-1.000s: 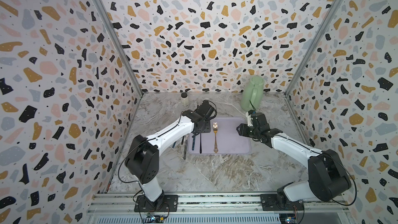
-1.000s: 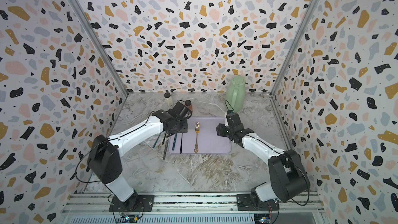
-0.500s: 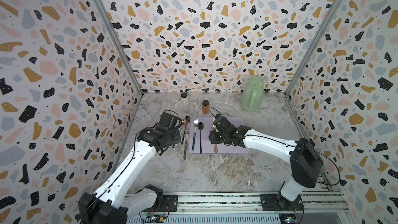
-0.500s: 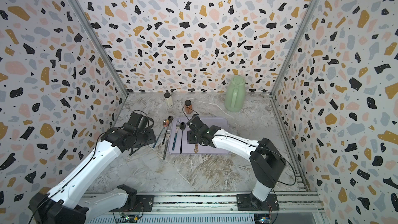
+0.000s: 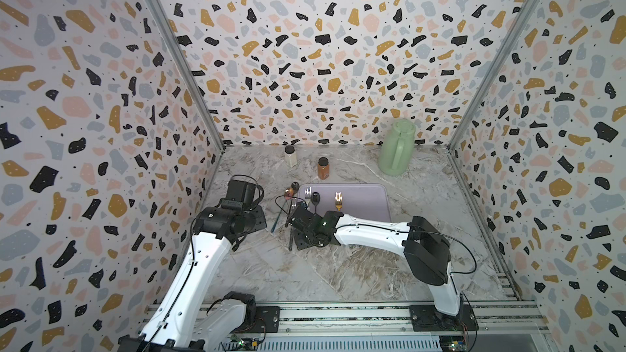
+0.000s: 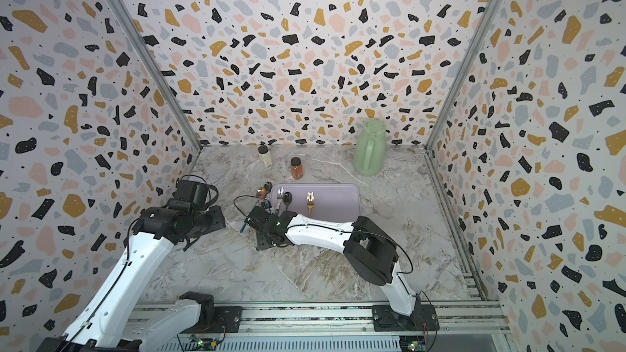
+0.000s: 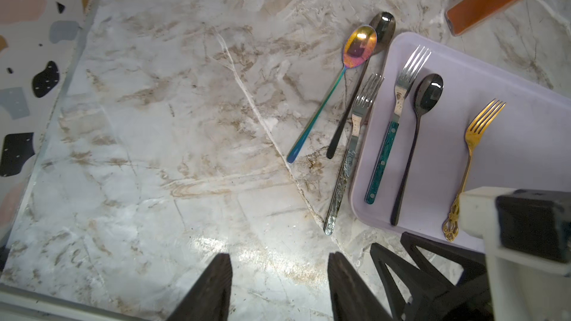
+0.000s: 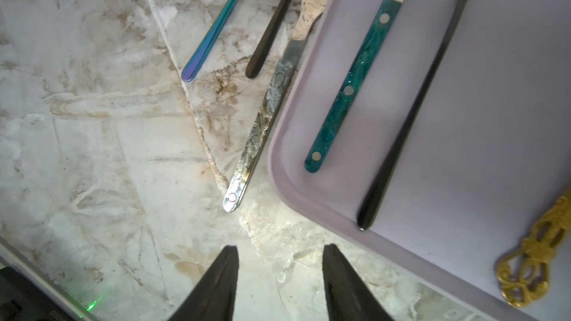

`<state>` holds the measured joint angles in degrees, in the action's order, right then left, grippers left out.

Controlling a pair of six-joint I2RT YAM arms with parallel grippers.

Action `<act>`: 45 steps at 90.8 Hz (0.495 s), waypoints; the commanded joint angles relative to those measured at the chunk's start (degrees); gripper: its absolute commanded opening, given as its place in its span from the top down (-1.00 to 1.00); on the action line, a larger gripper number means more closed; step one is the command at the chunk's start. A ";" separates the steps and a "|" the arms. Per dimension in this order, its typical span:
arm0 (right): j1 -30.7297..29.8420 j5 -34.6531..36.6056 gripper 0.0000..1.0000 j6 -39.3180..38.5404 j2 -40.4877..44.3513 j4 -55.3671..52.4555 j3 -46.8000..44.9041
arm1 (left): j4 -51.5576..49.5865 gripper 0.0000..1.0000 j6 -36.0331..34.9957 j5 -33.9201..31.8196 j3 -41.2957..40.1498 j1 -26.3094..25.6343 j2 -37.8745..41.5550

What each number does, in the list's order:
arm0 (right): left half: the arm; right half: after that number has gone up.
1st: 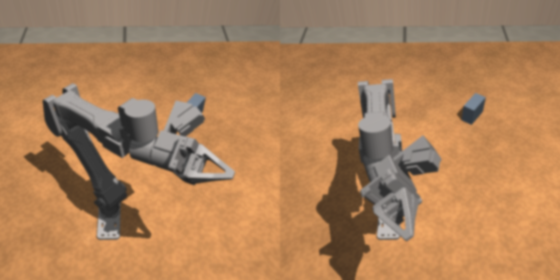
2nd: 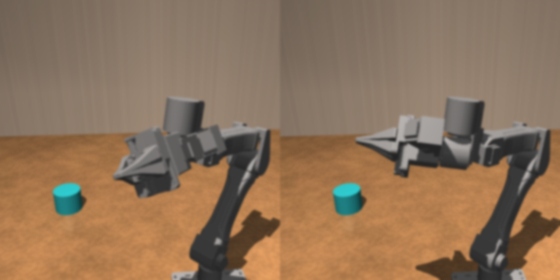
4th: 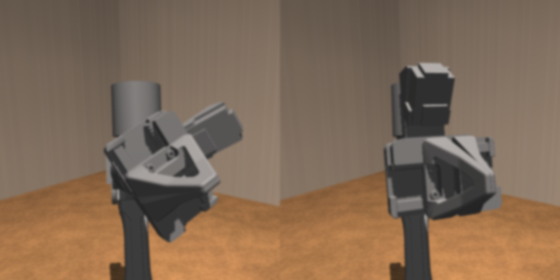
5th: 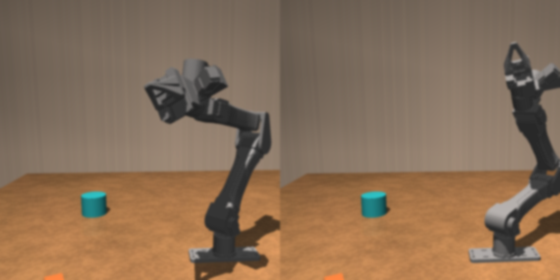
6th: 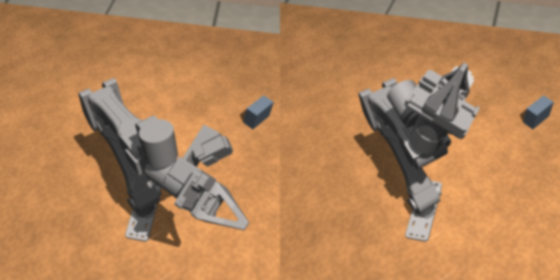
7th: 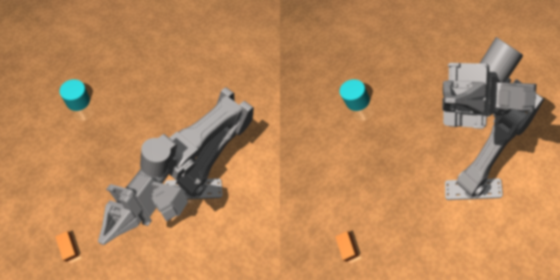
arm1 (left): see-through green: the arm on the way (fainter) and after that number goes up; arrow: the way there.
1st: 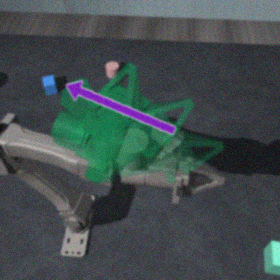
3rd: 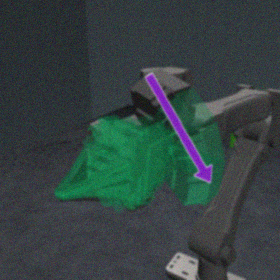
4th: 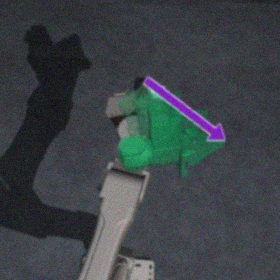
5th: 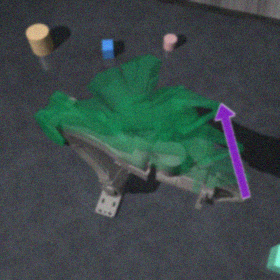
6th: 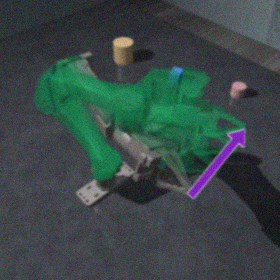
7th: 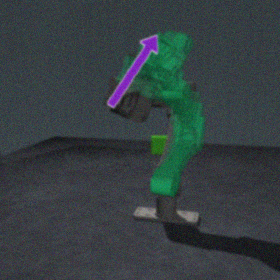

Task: Set the spoon and fork side by side
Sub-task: Pick up the spoon from the center of the board.

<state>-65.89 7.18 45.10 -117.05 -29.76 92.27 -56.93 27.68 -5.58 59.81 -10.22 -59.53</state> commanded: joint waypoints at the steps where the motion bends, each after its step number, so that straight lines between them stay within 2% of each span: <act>1: 0.94 2.32 -0.01 -1.53 1.66 -2.75 2.93 | 7.26 -0.05 -3.51 6.35 -1.92 0.67 -5.13; 6: 1.42 2.35 -0.01 -1.80 2.06 -2.80 2.90 | 8.57 -0.04 -2.97 6.69 -0.39 -0.42 -7.38; 18: 2.76 2.94 0.00 -2.93 4.63 -2.68 0.76 | 18.90 -0.05 -3.20 3.50 -0.93 -3.56 -11.94; 30: 4.16 3.57 -0.01 -4.60 8.89 -2.08 -2.79 | 24.86 -0.05 -6.29 0.17 1.38 -4.74 -22.06; 38: 4.19 4.12 -0.01 -5.53 11.68 -2.06 -5.23 | 27.78 -0.09 -9.26 0.44 2.52 -4.74 -28.23; 45: 6.87 4.35 -0.02 -6.25 14.31 -2.06 -7.63 | 29.99 -0.14 -11.10 0.28 2.86 -4.53 -32.59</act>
<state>-60.99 9.80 41.04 -108.64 -30.52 87.22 -33.01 21.10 -3.66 61.06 -14.87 -87.96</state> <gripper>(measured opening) 0.507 0.556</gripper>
